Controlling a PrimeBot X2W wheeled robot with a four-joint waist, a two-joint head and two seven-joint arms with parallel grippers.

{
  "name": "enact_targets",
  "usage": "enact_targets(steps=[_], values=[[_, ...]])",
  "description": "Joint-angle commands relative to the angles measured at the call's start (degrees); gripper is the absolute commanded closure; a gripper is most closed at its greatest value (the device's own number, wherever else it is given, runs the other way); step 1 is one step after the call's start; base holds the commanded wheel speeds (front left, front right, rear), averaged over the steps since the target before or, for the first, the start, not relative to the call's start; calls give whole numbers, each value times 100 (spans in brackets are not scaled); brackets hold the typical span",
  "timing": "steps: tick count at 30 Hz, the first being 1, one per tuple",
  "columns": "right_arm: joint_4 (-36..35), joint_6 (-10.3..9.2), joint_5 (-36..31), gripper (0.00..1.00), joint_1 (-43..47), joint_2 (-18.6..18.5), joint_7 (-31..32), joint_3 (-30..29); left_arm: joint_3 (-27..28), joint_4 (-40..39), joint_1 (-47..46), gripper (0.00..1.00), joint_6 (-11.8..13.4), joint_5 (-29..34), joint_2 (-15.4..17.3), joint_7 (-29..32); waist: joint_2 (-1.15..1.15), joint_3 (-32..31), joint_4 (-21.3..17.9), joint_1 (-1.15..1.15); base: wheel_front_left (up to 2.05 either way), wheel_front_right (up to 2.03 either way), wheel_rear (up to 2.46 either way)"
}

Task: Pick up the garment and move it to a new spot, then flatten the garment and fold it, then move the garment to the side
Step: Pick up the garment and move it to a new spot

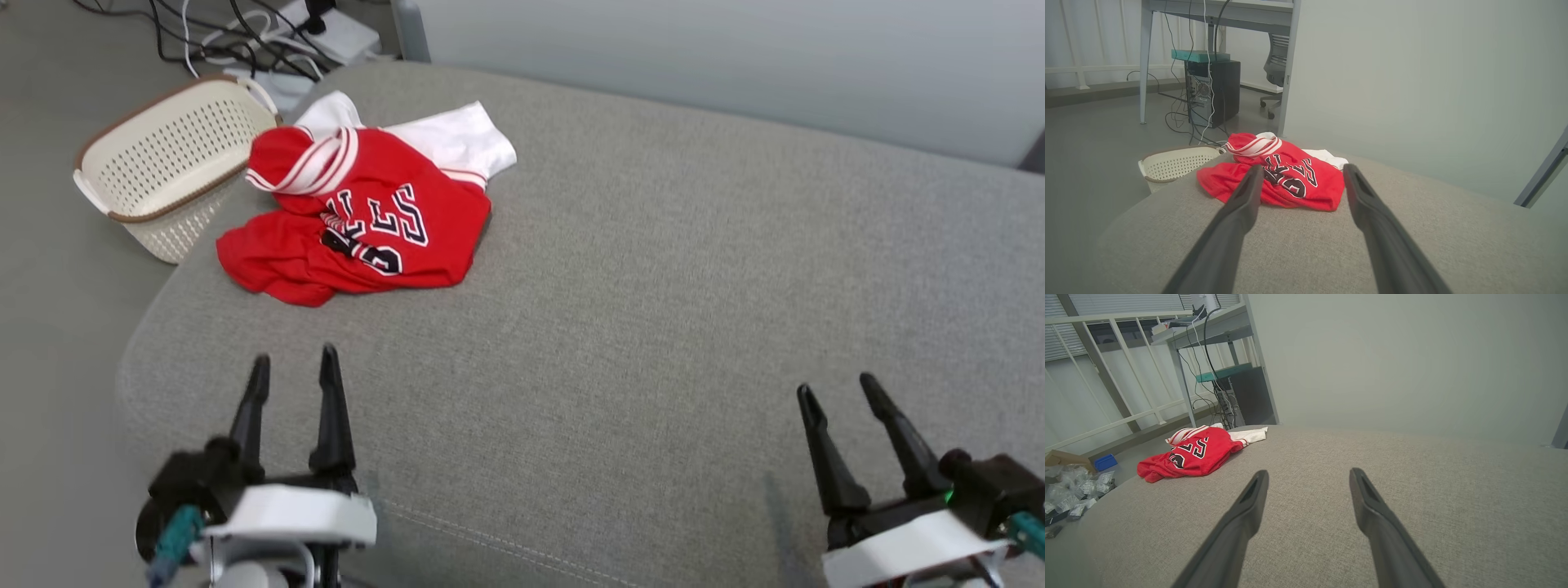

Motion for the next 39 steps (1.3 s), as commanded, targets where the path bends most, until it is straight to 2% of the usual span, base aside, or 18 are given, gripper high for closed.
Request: enact_targets(steps=[1,9,14,20,28,34,39], values=[[-171,0,44,0,-299,-186,-35,112,230,-61,-500,0,69,-83,27,-34,0,355,-84,0,0,0,0],[-306,0,68,0,-842,-736,-35,171,470,676,-1845,0,36,-340,27,-34,0,1239,-259,0,0,0,0],[-374,0,111,0,-1083,-1003,-35,147,679,1360,-2665,0,14,-589,27,-34,0,1574,-374,0,0,0,0],[-406,0,136,0,-1185,-1158,-35,143,829,2235,-3430,0,-28,-730,27,-34,0,1760,-490,0,0,0,0],[-496,0,175,0,-1267,-1398,-35,246,1066,3994,-4589,0,206,-789,27,-34,0,2110,-568,0,0,0,0],[-526,0,245,0,-1291,-1525,-35,343,1185,4961,-4956,0,333,-695,27,-34,0,2161,-614,0,0,0,0],[-509,0,299,0,-1315,-1574,-35,464,1330,5447,-5104,0,297,-677,45,-34,0,2135,-682,0,0,0,0]])
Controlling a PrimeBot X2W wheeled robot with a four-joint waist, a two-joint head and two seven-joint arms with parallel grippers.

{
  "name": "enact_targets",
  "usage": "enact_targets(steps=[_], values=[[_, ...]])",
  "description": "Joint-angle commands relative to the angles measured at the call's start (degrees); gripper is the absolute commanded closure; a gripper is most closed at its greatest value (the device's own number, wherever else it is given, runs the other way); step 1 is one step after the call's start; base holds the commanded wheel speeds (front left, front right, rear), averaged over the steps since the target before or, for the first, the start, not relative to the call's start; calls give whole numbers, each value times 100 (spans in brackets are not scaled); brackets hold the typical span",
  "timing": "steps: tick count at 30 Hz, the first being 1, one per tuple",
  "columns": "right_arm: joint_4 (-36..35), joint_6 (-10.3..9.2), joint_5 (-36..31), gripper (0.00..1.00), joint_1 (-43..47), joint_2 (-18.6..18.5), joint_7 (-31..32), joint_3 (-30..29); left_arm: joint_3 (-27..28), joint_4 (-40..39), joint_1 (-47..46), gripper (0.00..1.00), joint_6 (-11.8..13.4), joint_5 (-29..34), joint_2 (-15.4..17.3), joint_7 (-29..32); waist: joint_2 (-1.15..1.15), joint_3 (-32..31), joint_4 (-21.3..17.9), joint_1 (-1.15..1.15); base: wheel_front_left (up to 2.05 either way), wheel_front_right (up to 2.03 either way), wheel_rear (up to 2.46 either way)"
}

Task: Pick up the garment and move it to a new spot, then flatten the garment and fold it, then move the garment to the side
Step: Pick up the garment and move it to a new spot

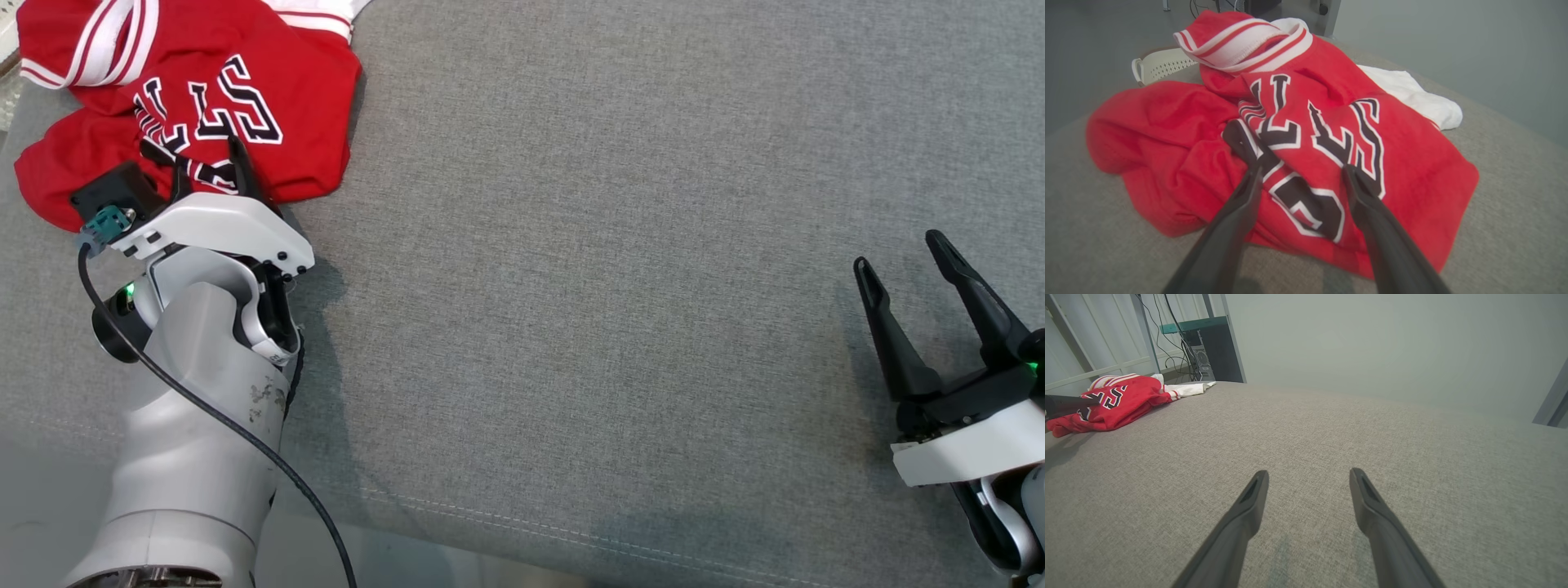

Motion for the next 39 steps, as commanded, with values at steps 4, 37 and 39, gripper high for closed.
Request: enact_targets(steps=[4,37,39], values=[[-106,0,96,0,39,-133,-35,168,205,57,-163,0,-61,113,289,-34,0,-47,-88,0,0,0,0],[10,0,306,0,-166,321,-35,371,543,-2103,463,100,-300,1328,444,-34,0,-468,-533,0,0,0,0],[51,0,309,0,-144,413,-35,379,538,-2413,574,100,-375,1412,393,-34,0,-612,-587,0,0,0,0]])
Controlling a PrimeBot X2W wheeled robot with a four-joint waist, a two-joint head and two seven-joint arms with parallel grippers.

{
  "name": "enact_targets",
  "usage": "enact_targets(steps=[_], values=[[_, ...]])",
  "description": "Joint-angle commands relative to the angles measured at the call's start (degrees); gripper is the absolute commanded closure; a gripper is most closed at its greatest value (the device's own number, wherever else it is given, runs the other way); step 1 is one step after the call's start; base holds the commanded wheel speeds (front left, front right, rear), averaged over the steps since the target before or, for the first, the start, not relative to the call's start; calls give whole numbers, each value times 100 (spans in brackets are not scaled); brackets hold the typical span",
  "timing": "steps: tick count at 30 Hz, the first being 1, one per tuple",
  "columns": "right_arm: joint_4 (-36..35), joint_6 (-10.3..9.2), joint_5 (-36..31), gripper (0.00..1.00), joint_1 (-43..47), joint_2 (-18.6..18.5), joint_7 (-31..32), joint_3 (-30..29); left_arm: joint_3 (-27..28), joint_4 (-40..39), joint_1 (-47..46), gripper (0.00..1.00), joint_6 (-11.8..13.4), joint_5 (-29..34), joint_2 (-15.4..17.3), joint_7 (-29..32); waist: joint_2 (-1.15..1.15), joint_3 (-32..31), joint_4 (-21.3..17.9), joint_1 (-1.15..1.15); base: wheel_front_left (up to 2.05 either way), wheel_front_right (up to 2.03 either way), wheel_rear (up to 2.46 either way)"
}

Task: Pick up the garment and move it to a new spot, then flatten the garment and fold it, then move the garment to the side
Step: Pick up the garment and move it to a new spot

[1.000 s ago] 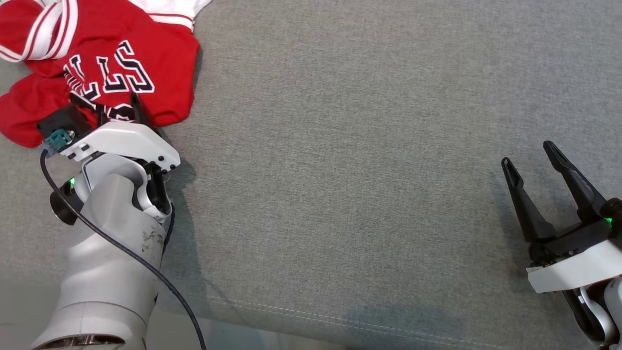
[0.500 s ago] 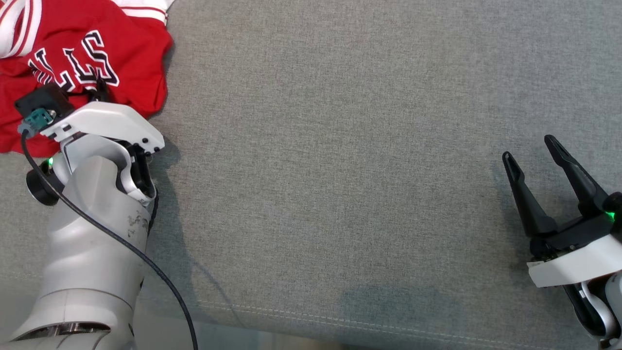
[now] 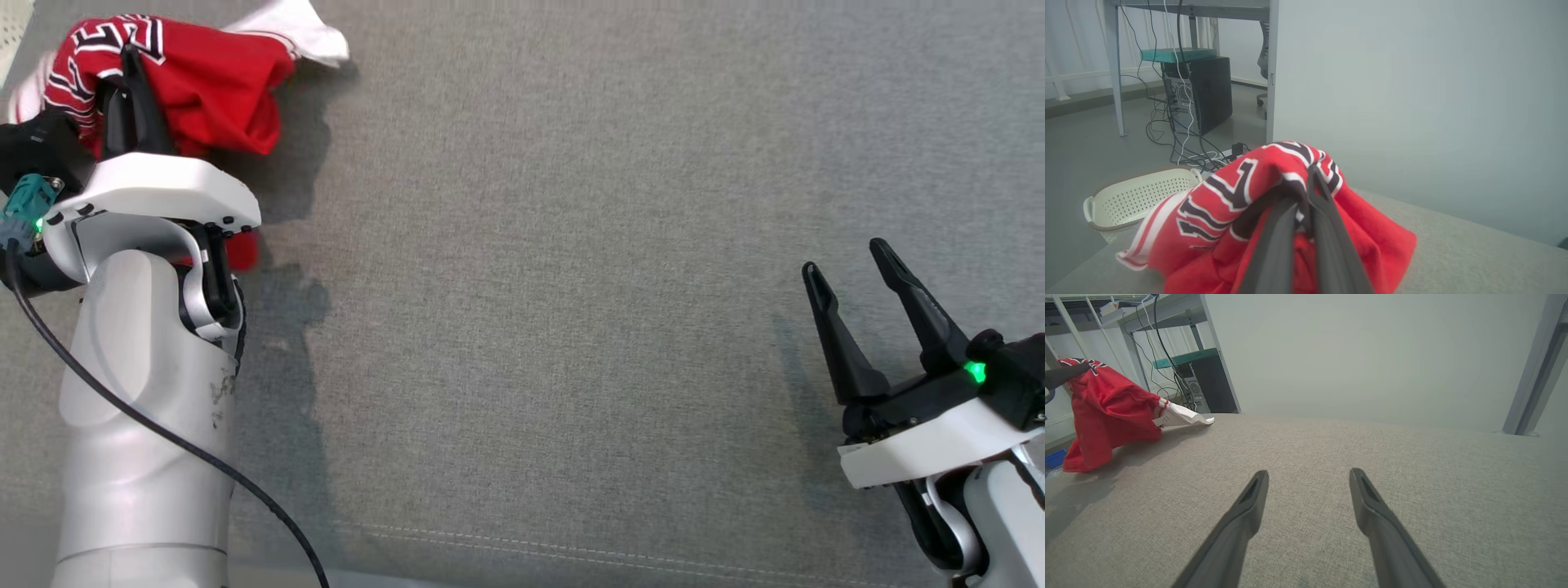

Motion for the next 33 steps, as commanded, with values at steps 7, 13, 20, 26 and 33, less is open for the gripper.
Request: enact_targets(steps=[7,13,20,26,33], values=[[20,0,49,0,178,310,-35,71,-91,-855,355,100,-312,120,70,-34,0,-700,-389,0,0,0,0],[86,0,68,0,359,544,-35,51,-482,-1083,508,100,-436,-29,36,-34,0,-1079,-747,0,0,0,0],[119,0,74,0,474,733,-35,-20,-1237,-1103,609,100,-356,-595,32,-34,0,-1308,-1241,0,0,0,0],[107,0,66,0,500,818,-35,-67,-1843,-1064,655,100,-221,-953,31,-33,0,-1329,-1585,0,0,0,0],[80,0,54,0,489,920,-35,-124,-2736,-859,738,100,1,-1437,31,-31,0,-1276,-2043,0,0,0,0]])
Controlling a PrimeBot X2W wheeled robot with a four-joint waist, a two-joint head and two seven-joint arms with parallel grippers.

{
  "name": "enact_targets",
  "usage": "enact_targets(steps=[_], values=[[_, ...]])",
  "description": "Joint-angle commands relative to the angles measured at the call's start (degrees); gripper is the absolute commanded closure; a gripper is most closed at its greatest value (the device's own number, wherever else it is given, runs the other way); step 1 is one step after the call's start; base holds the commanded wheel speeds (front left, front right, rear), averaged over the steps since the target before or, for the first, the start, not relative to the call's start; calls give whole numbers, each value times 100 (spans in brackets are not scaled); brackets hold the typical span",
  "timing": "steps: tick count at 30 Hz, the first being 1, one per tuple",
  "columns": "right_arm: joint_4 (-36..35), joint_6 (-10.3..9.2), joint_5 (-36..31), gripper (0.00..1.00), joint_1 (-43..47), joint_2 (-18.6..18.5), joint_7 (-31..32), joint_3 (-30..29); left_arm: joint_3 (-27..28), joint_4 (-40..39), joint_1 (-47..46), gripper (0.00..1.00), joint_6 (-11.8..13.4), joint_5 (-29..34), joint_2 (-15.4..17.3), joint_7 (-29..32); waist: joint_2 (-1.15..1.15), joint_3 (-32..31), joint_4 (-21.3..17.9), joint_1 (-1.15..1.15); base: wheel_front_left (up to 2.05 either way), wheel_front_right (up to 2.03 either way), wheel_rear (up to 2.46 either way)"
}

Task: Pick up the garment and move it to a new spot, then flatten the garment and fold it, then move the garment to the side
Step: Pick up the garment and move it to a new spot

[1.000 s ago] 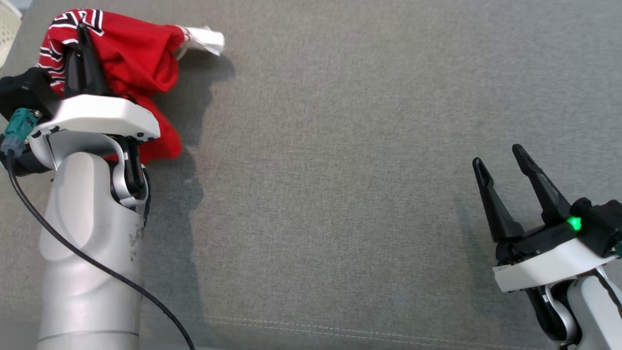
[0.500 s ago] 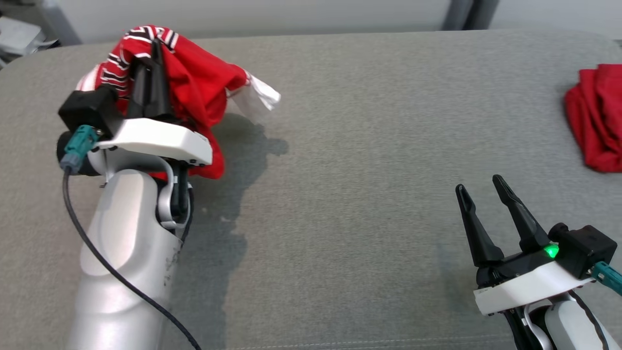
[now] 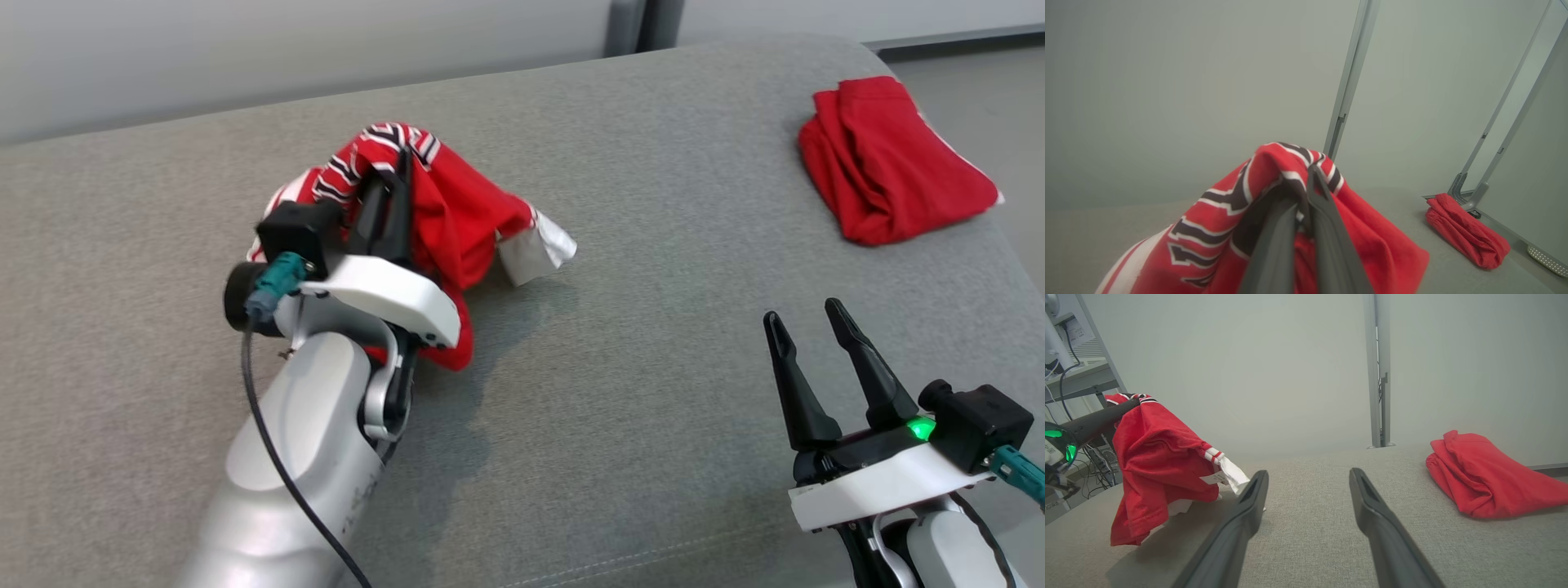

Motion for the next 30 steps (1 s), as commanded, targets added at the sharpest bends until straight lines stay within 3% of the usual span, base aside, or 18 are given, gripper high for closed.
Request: enact_targets(steps=[1,5,13,14,15,23,30], values=[[-139,0,17,0,-27,-18,-35,80,60,-102,-50,100,62,-62,143,-31,0,37,-154,0,0,0,0],[-140,0,32,0,-63,37,-35,121,-582,187,-44,100,215,-242,143,-29,0,188,-383,0,0,0,0],[-93,0,43,0,-128,95,-35,121,-1169,692,-6,98,247,-613,143,-32,0,318,-491,0,0,0,0],[-83,0,31,0,-129,102,-35,100,-1173,700,-5,65,246,-635,143,-32,0,311,-486,0,0,0,0],[-66,0,22,0,-127,109,-35,80,-1173,684,13,2,248,-660,143,-32,0,293,-472,0,0,0,0],[-26,0,-73,0,-72,151,-35,27,-834,-18,405,0,202,-666,142,-33,0,-37,-223,0,0,0,0],[-51,0,-104,0,122,138,-35,2,-191,-1214,1239,0,291,65,239,-33,0,-447,185,0,0,0,0]])
